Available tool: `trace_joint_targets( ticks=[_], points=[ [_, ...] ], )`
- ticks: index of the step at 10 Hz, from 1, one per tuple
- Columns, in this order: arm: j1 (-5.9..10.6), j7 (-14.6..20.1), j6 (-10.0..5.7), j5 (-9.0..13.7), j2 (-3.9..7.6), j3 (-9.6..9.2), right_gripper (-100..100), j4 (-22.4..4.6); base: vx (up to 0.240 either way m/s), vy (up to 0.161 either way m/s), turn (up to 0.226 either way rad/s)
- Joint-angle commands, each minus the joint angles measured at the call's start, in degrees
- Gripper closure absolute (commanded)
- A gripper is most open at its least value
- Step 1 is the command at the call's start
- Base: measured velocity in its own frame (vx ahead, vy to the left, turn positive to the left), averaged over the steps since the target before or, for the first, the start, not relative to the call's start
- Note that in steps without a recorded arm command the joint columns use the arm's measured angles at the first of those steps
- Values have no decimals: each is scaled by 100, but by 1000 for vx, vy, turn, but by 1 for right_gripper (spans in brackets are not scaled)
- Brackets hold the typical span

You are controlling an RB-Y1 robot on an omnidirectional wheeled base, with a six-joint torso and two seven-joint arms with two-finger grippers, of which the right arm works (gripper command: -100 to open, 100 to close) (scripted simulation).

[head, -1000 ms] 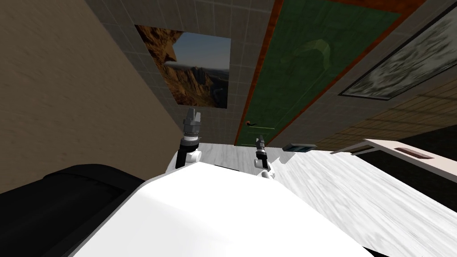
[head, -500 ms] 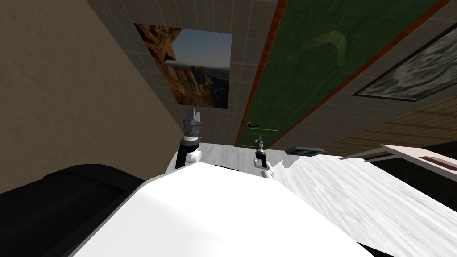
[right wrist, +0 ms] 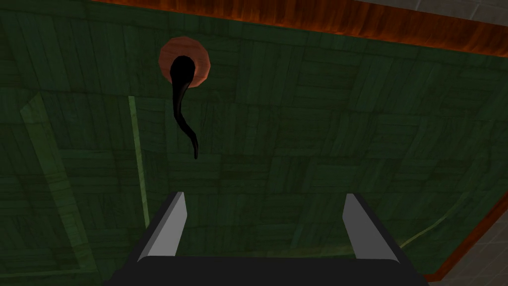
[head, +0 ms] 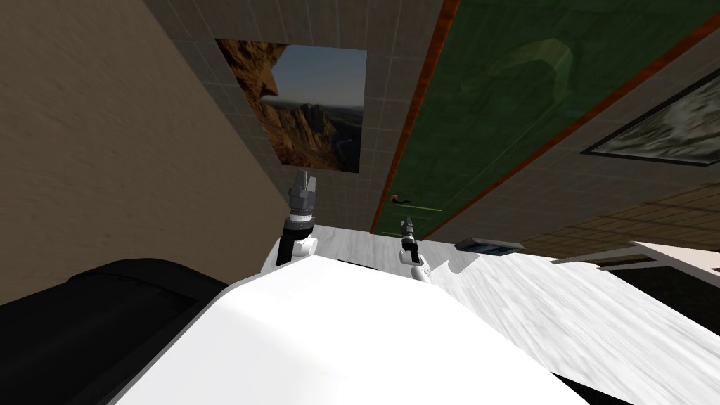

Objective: Pull the door open

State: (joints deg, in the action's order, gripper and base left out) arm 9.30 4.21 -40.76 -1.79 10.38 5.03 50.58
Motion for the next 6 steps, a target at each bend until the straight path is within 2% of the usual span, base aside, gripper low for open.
trace_joint_targets(
  ticks=[1,6],
  points=[
    [102,34,22,7,34,8,-100,-219,74,-53,89],
    [430,84,-24,26,98,40,-100,-944,75,-57,78]
  ],
)
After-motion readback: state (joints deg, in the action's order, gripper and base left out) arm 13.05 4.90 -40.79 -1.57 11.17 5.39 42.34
